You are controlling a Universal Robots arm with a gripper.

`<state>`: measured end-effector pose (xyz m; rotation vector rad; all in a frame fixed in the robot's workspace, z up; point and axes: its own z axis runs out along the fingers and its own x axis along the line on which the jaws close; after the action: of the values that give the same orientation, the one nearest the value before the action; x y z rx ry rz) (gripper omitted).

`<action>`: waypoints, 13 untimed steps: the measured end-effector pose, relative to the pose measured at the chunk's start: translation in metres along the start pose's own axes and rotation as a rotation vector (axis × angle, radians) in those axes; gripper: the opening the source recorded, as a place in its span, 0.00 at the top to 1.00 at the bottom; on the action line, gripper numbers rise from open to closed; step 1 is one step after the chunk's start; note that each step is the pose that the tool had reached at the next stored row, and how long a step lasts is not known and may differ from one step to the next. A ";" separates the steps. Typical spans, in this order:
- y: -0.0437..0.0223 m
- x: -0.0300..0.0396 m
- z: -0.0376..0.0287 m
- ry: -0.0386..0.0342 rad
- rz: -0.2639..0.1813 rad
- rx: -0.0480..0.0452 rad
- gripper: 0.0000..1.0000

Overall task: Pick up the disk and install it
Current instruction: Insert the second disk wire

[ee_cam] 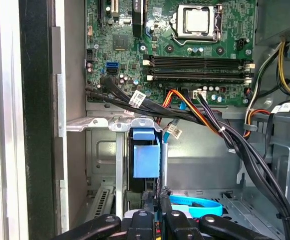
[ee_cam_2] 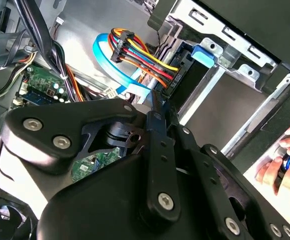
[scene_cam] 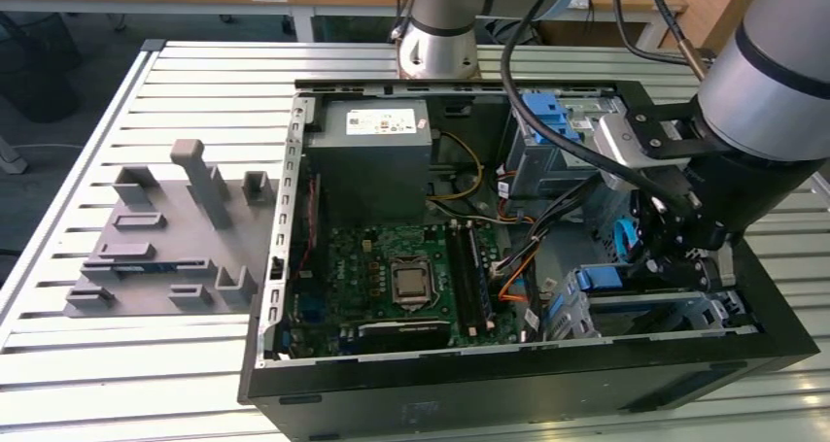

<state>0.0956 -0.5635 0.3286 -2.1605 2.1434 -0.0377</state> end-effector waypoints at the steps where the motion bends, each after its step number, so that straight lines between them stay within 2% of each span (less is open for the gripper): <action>1: 0.0000 0.0000 0.0002 -0.0001 0.000 0.0000 0.84; 13: -0.0002 0.0001 0.0033 -0.0003 0.000 0.0000 0.84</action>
<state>0.0961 -0.5634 0.3253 -2.1603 2.1432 -0.0374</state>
